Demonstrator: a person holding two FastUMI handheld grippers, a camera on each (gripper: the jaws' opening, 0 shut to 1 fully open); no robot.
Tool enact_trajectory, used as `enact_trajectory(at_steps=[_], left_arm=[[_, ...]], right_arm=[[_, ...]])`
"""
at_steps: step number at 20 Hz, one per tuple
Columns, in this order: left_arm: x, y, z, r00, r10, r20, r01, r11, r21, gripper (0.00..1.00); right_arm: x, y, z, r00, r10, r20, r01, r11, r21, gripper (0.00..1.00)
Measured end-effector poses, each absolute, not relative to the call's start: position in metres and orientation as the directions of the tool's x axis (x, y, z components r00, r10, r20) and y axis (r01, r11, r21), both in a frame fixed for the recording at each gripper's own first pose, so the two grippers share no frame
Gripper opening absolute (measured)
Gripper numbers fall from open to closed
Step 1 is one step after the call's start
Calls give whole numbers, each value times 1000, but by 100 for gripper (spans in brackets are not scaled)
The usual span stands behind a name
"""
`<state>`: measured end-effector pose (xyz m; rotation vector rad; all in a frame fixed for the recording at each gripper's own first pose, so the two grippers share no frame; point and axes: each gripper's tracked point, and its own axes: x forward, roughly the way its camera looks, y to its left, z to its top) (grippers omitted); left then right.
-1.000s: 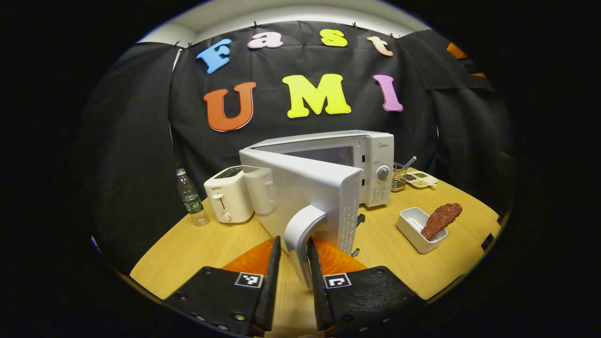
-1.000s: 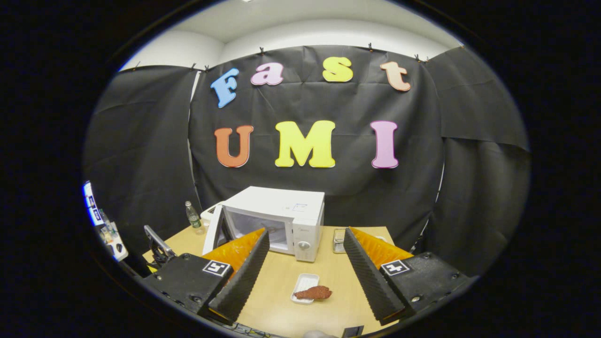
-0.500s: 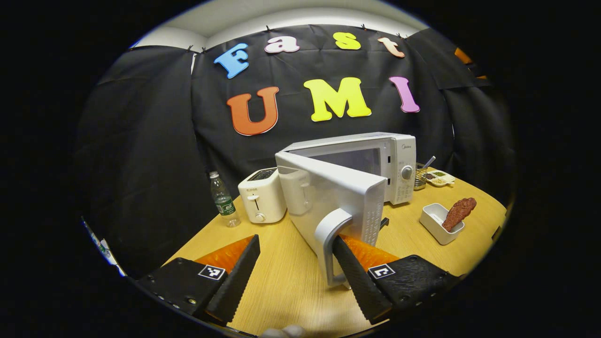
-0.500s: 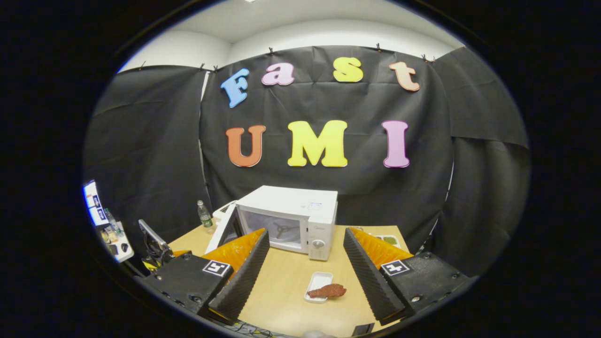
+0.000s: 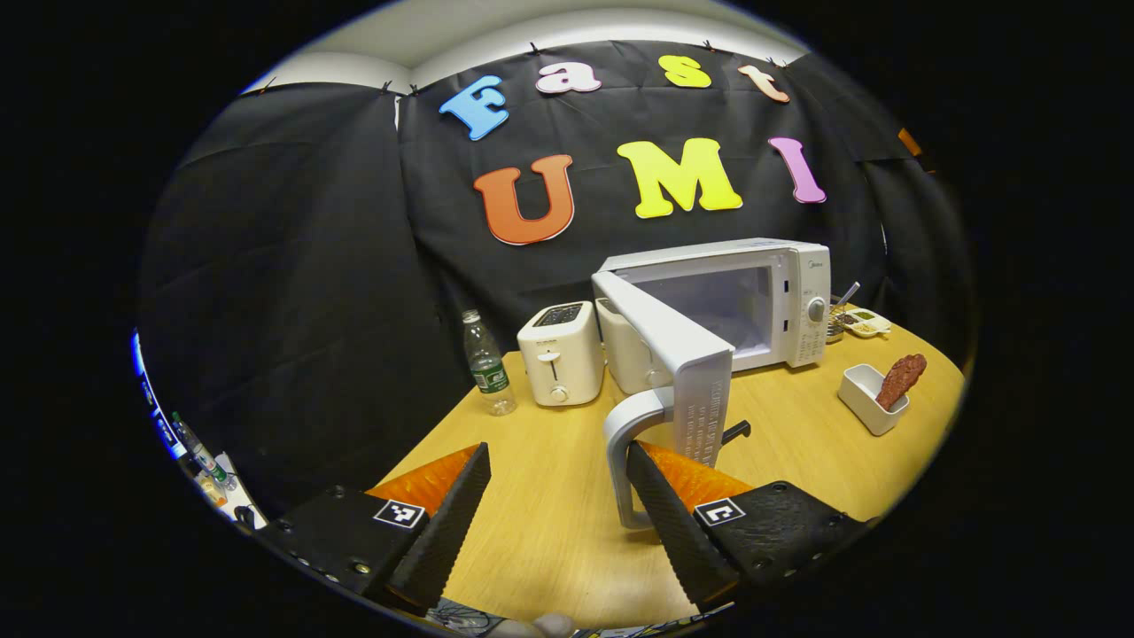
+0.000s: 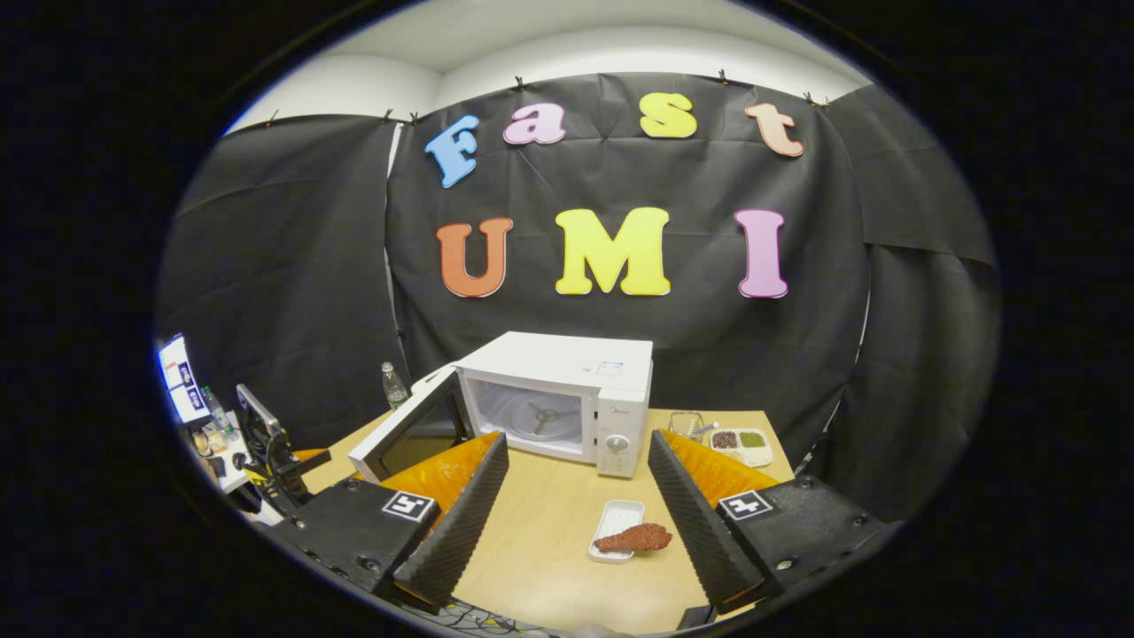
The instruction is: Open the microwave oven with the left hand, put the food in, and close the microwave oven.
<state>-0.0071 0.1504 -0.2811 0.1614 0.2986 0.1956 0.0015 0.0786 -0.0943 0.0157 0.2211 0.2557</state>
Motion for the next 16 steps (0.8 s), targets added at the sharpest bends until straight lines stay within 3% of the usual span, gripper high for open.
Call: enact_trajectory(at_steps=[5,6,8,10,11,15,16], left_arm=[[-25,193,-274,913,301,-275,-249,946,206,95],[-29,196,-271,913,305,-271,-254,945,208,94],[-37,196,-266,914,305,-266,-252,944,215,95],[-47,188,-259,917,295,-268,-248,949,196,95],[-50,182,-253,922,286,-262,-243,952,184,95],[-48,140,-231,944,225,-241,-195,971,140,95],[-44,129,-225,949,210,-234,-182,974,136,95]], right_arm=[[15,62,-133,944,218,-248,-212,976,48,94],[17,57,-142,942,210,-262,-205,978,48,100],[23,46,-163,937,202,-285,-197,979,49,94],[30,30,-190,928,192,-318,-181,981,62,100],[33,21,-207,921,182,-345,-168,983,71,94],[39,-1,-278,864,192,-465,-144,980,137,94],[41,-4,-294,847,203,-491,-147,978,150,100]])
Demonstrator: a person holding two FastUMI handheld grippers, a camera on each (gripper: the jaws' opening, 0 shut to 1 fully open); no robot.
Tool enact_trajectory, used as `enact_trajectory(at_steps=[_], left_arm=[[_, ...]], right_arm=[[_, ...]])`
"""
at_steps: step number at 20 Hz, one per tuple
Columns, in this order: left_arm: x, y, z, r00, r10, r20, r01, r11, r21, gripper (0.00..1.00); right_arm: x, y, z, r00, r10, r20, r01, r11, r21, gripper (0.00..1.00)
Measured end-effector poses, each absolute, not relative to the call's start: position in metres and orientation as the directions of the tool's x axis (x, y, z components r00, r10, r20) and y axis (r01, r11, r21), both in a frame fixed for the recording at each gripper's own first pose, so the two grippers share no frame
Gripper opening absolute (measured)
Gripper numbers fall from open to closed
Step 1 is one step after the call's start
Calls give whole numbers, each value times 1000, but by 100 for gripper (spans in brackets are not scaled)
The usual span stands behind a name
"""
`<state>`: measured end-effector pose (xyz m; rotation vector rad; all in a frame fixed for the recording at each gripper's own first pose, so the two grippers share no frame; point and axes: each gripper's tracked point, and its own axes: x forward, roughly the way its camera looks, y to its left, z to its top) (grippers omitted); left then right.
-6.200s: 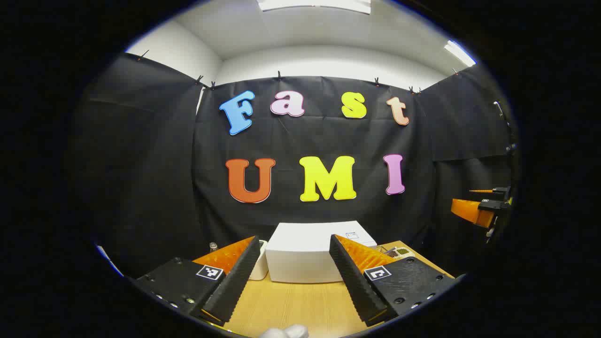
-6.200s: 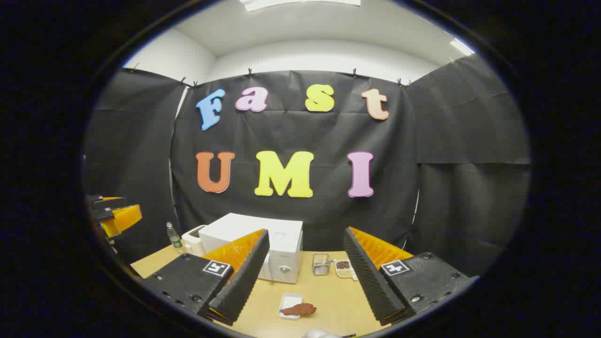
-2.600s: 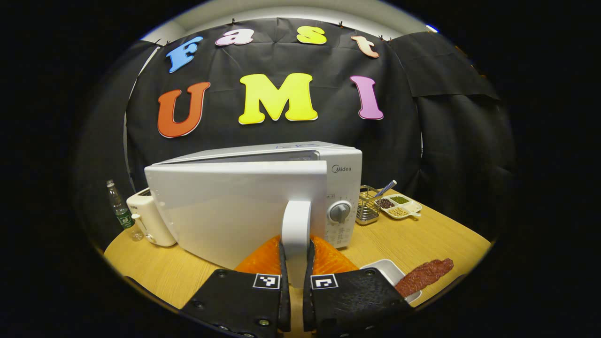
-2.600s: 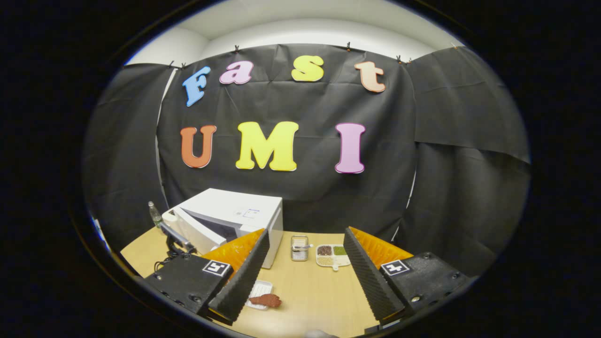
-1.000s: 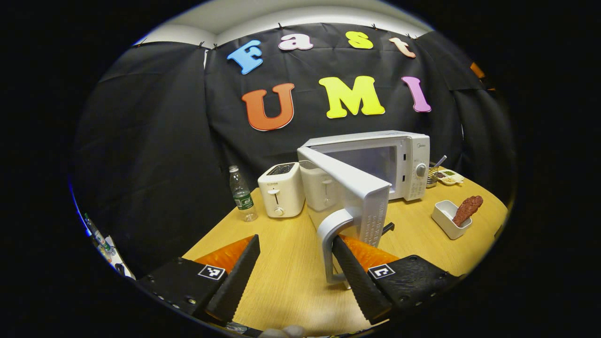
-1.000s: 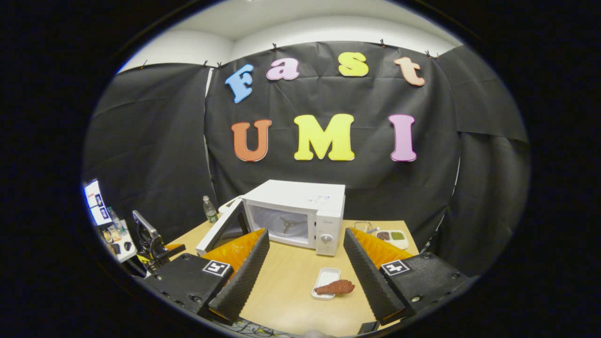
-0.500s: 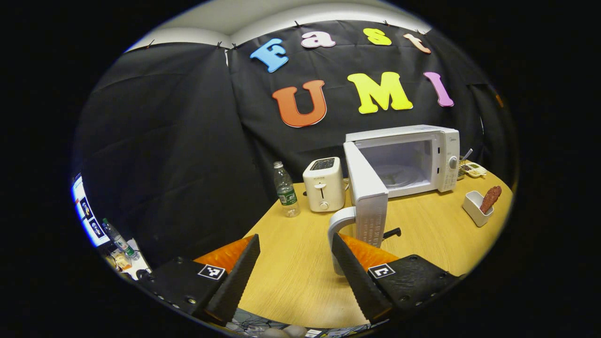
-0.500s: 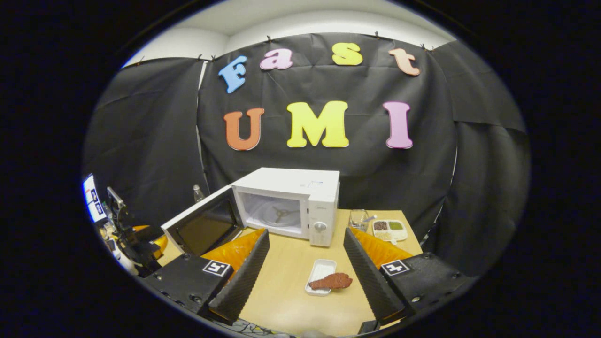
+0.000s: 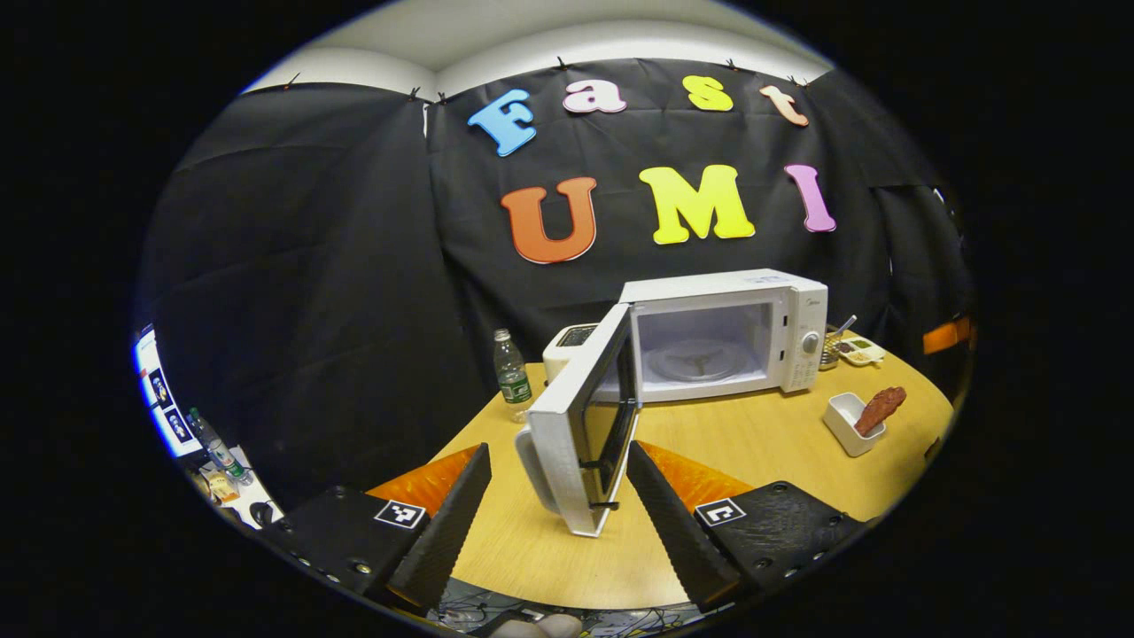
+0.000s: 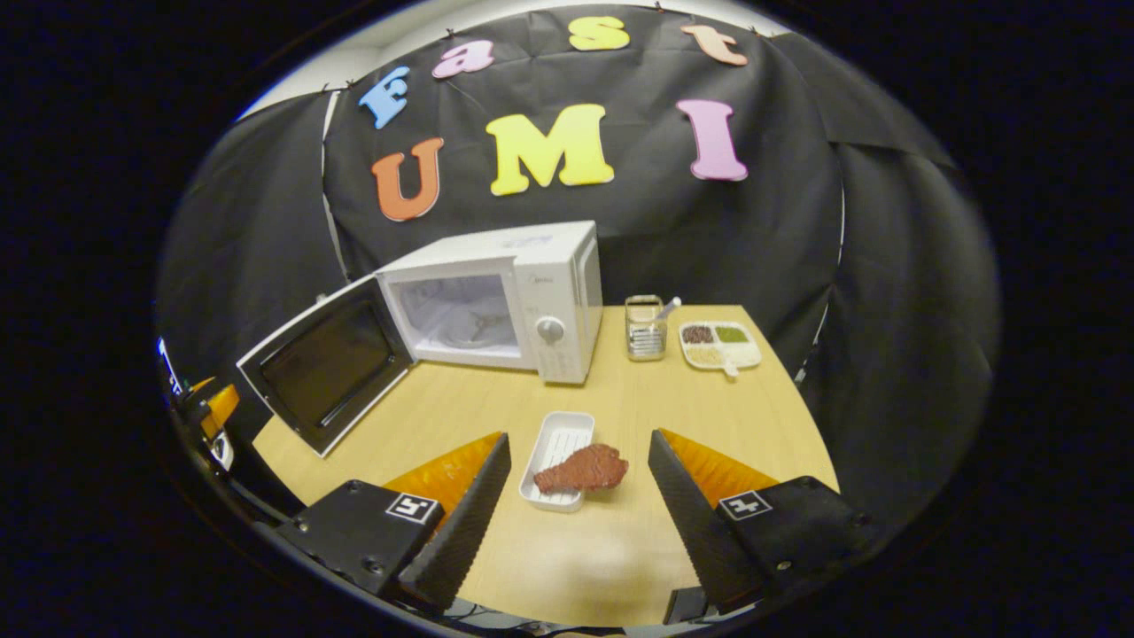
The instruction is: Open the microwave oven with the left hand, put the food in, and close the microwave oven.
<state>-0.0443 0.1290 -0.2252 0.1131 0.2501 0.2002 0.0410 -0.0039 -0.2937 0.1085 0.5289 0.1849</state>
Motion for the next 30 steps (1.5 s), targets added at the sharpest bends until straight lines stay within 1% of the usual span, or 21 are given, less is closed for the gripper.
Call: enact_trajectory(at_steps=[1,3,5,9,11,13,14,15,16,17,18,20,22,24,25,26,27,28,29,30], left_arm=[[-40,119,-220,953,196,-229,-169,977,132,95],[-32,98,-210,959,177,-223,-150,980,133,95],[-24,82,-201,962,167,-217,-141,982,129,94],[-6,51,-185,964,153,-218,-130,985,117,94],[4,40,-180,962,159,-222,-135,983,122,94],[14,32,-174,960,175,-219,-147,979,138,94],[18,29,-173,957,186,-221,-156,977,147,95],[22,27,-173,954,197,-225,-165,974,153,95],[26,23,-172,952,208,-225,-175,972,158,94],[28,20,-170,949,219,-226,-185,970,161,94],[31,16,-169,946,230,-230,-195,967,162,94],[35,8,-169,940,248,-235,-216,964,155,95],[37,-3,-171,935,257,-246,-227,963,143,94],[35,-11,-172,935,254,-249,-224,964,142,94],[34,-15,-172,937,242,-251,-211,967,142,94],[35,-18,-172,940,230,-252,-198,969,146,94],[36,-16,-172,943,219,-249,-187,971,149,94],[38,-14,-171,946,209,-249,-177,973,146,95],[41,-13,-169,950,194,-245,-162,976,143,95],[43,-11,-167,956,176,-236,-144,979,145,95]], right_arm=[[45,-7,-309,829,210,-518,-151,976,156,89],[50,-14,-337,791,231,-566,-142,970,197,89],[62,-13,-358,753,273,-599,-130,954,271,89],[88,-6,-388,660,401,-635,-123,892,435,80],[95,2,-395,607,476,-636,-129,849,512,72],[103,1,-404,569,500,-653,-102,831,547,60],[105,3,-403,550,528,-647,-88,808,583,50],[107,6,-403,535,550,-641,-70,785,615,46],[108,6,-403,523,564,-639,-52,770,636,31],[111,8,-402,512,582,-632,-42,751,659,24],[109,8,-402,495,597,-632,-31,739,674,15],[108,9,-396,473,623,-623,-10,711,703,13],[109,9,-391,452,638,-623,15,693,721,9],[109,11,-373,448,664,-599,-15,675,738,7],[110,12,-362,457,665,-591,-34,676,736,15],[113,14,-350,471,669,-575,-55,672,738,6],[114,19,-335,488,677,-551,-78,663,745,6],[117,24,-321,505,683,-528,-100,654,750,13],[118,29,-308,528,677,-512,-114,654,748,5],[120,37,-294,553,671,-493,-135,656,742,12]])
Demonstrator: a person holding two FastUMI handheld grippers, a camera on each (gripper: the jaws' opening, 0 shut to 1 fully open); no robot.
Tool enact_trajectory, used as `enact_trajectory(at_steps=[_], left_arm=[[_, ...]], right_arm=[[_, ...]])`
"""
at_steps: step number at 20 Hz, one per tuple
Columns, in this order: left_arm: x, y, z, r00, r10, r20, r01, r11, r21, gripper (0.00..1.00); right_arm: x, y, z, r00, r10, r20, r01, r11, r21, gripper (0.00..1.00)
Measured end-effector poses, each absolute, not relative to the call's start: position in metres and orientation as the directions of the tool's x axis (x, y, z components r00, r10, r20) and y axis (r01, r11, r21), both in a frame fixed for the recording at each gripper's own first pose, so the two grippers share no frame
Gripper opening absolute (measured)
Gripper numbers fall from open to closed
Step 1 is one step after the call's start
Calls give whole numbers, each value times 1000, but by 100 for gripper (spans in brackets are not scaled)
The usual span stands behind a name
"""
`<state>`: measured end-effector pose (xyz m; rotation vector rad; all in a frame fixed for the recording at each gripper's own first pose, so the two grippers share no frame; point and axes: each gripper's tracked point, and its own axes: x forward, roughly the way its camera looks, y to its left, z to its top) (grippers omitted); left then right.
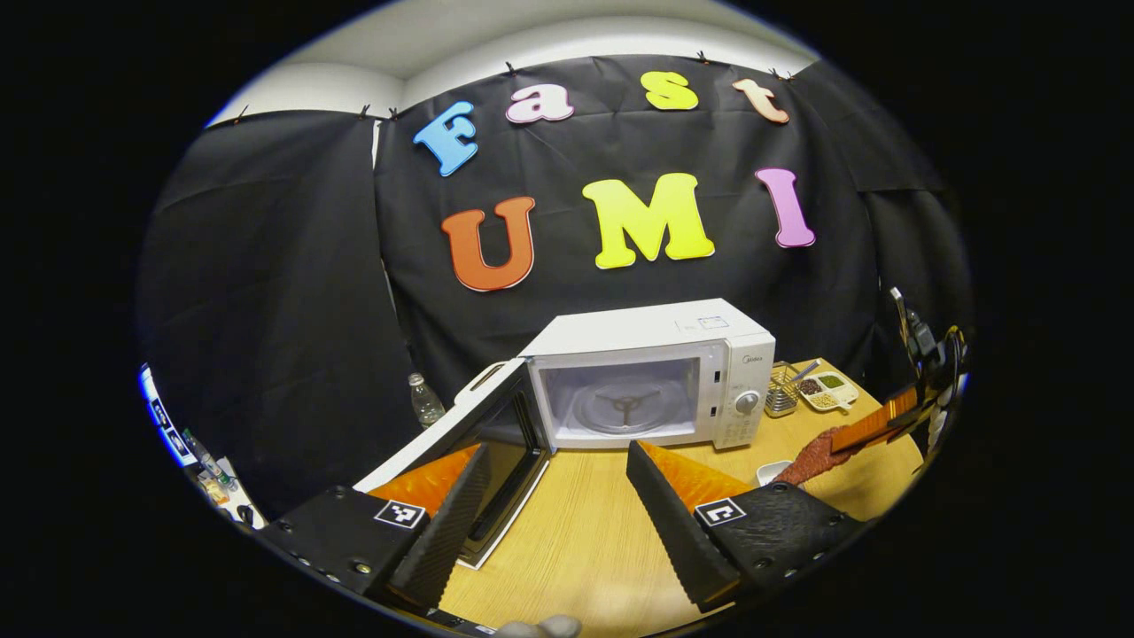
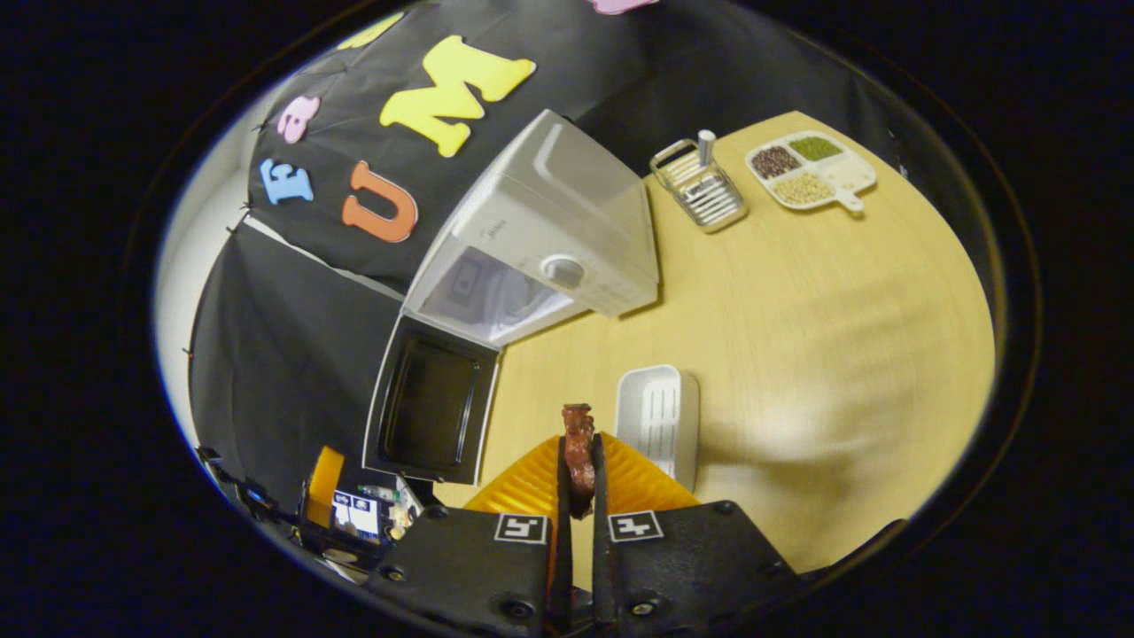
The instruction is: Open the microwave oven with the left hand, put the food in, and close the microwave oven.
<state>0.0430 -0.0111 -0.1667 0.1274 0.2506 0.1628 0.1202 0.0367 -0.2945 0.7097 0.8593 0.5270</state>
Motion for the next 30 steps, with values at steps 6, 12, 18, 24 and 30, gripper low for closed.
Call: enact_trajectory(at_steps=[6,12,18,24,30], left_arm=[[43,17,-157,979,42,-201,-14,990,138,95],[26,63,-162,979,-5,-203,39,986,164,94],[9,81,-174,977,-9,-212,38,991,132,94],[10,88,-191,984,2,-178,18,993,115,95],[11,99,-199,979,43,-198,-20,993,113,94]], right_arm=[[136,106,-237,708,601,-372,-167,654,738,11],[173,196,-239,835,487,-257,-56,539,840,11],[227,264,-257,903,381,-199,0,462,887,11],[284,278,-281,958,212,-192,96,394,914,11],[337,290,-314,959,138,-246,160,454,877,11]])
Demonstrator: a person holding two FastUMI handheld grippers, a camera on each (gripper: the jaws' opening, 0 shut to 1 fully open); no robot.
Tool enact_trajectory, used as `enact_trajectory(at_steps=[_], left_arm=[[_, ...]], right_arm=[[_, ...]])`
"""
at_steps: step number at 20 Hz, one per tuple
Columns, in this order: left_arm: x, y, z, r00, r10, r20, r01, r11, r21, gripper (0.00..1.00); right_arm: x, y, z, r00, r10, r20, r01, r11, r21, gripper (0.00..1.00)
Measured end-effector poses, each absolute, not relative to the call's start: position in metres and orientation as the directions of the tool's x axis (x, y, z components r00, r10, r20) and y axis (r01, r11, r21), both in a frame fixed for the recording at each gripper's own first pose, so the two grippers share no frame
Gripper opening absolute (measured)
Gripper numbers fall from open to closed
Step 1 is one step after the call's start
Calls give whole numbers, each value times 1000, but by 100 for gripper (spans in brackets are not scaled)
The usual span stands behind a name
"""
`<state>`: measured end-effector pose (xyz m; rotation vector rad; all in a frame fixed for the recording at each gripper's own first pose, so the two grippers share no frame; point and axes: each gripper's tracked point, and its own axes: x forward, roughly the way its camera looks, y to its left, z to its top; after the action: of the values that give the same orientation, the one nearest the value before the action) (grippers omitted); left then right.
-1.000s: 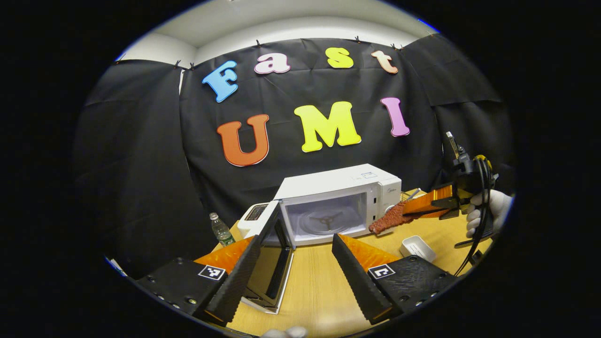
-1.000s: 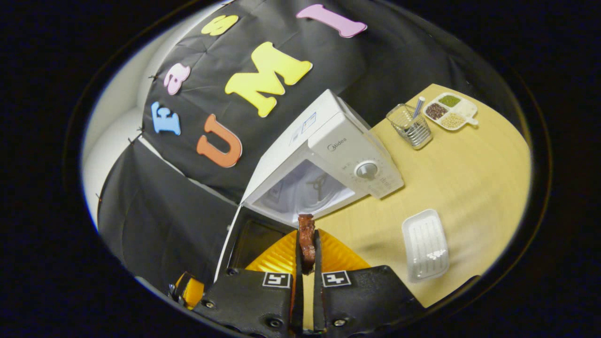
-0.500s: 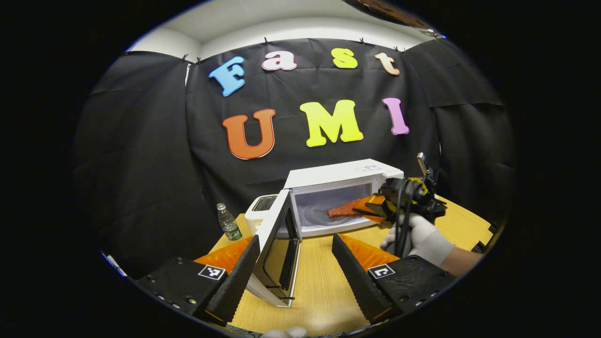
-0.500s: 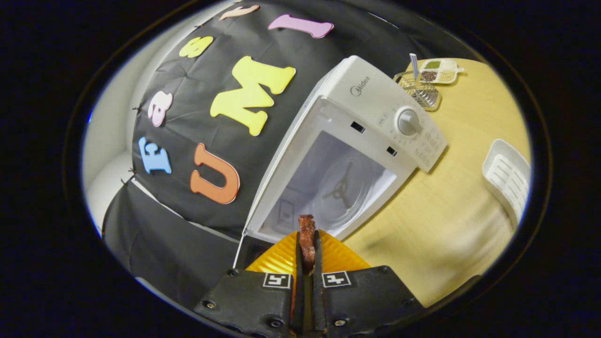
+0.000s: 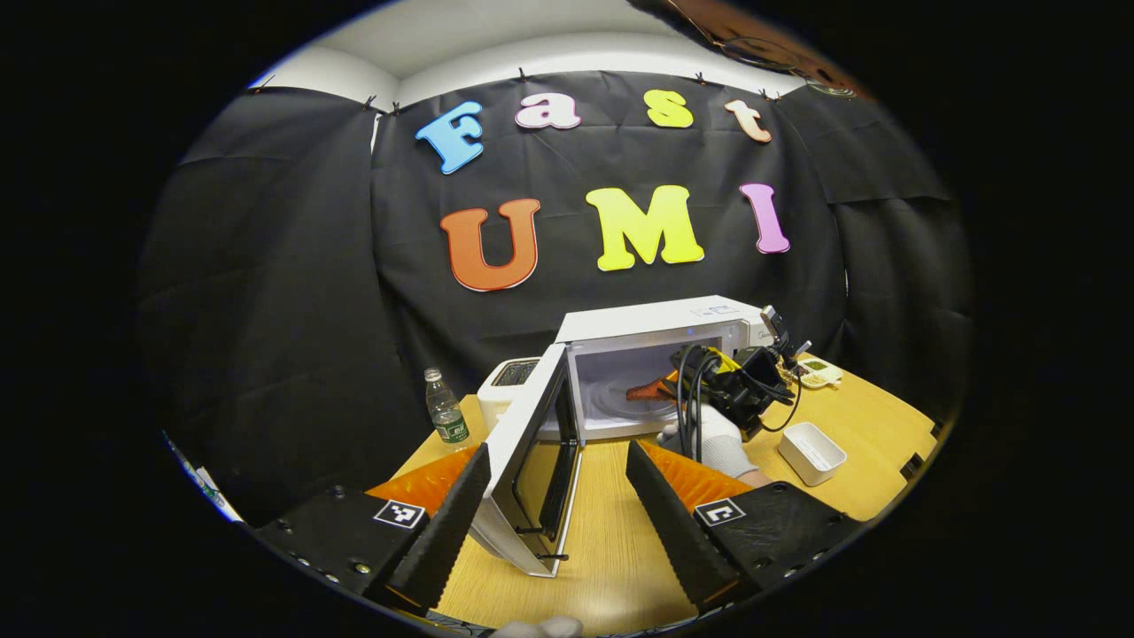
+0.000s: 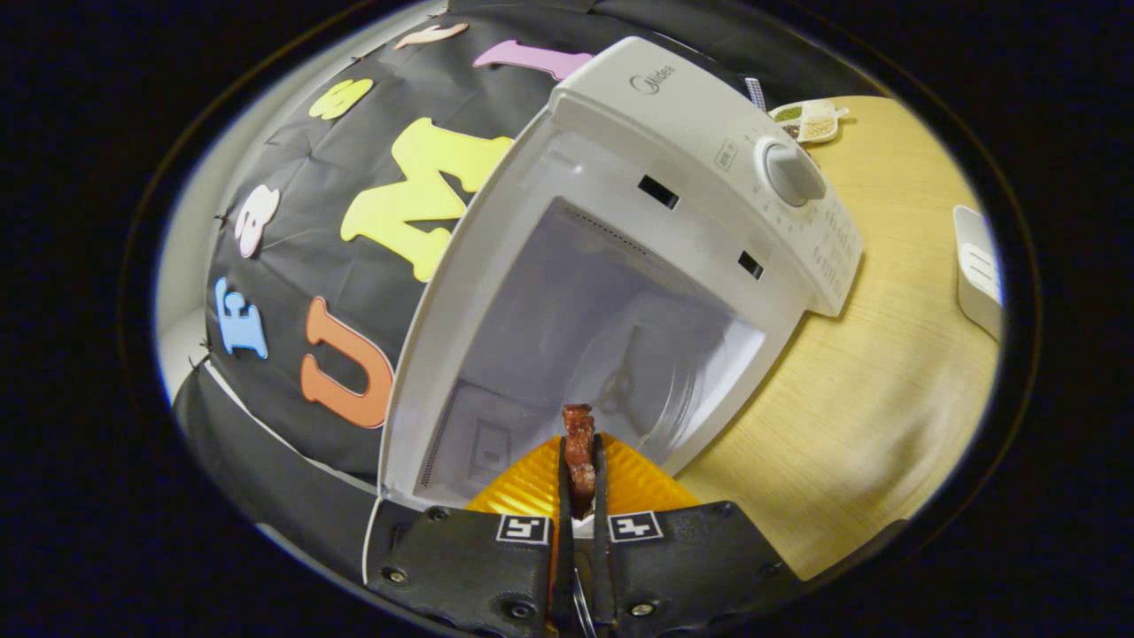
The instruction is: Open the microwave oven with the left hand, put the food in, and close the microwave oven.
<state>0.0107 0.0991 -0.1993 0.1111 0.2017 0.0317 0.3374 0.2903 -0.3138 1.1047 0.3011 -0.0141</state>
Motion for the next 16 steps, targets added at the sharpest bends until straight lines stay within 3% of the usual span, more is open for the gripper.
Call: enact_trajectory(at_steps=[9,10,11,12,13,14,16], left_arm=[[22,90,-207,978,40,-207,-16,993,114,94],[22,89,-208,977,39,-208,-15,993,116,94],[22,89,-208,978,39,-207,-15,993,118,95],[21,88,-208,978,41,-205,-17,993,119,95],[22,89,-210,977,43,-207,-19,993,117,95],[23,90,-212,977,46,-209,-22,993,114,95],[22,92,-216,975,50,-218,-26,994,110,95]], right_arm=[[386,303,-338,957,66,-281,210,511,834,12],[390,302,-339,960,62,-273,201,526,827,5],[394,303,-341,962,51,-270,199,546,814,6],[398,302,-342,964,38,-264,196,568,800,16],[399,301,-345,964,31,-263,194,591,783,17],[402,298,-348,964,20,-266,196,622,758,11],[404,296,-350,962,16,-273,188,685,704,17]])
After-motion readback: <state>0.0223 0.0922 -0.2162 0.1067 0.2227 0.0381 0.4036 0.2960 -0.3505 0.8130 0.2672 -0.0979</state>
